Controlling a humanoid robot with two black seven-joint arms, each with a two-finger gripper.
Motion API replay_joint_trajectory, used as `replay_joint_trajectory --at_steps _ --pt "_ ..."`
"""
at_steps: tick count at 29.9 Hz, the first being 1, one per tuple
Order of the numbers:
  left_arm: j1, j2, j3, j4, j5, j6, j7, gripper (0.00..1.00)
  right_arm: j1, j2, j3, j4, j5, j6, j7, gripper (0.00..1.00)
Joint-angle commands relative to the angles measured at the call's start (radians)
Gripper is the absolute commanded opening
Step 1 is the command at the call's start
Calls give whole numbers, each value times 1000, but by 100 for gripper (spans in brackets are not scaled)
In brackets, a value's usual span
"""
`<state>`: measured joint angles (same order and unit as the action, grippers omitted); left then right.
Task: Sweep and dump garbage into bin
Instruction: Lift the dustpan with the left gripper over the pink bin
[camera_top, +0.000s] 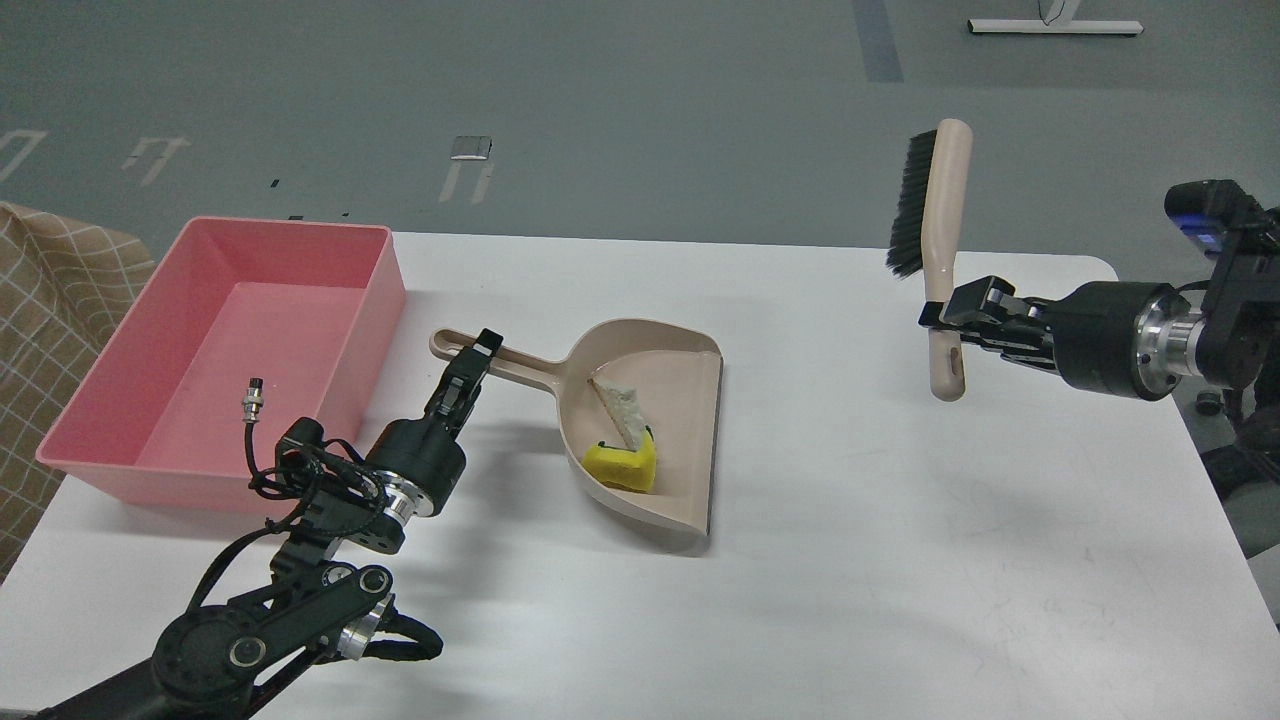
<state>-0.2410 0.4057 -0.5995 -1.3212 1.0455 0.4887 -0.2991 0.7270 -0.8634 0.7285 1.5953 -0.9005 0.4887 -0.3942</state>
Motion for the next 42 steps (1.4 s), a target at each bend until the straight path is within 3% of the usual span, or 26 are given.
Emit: replay_joint_trajectory --at_steps 1,19,42 --pt "-6 19 0 -22 -33 0 3 0 -6 0 0 0 0 0 0 6" --pt "-49 134 -3 -121 -130 0 23 0 -17 -20 0 0 0 0 0 6" --pt "-107 341 -32 -139 -282 0 18 0 -27 -20 0 -2 0 0 0 6"
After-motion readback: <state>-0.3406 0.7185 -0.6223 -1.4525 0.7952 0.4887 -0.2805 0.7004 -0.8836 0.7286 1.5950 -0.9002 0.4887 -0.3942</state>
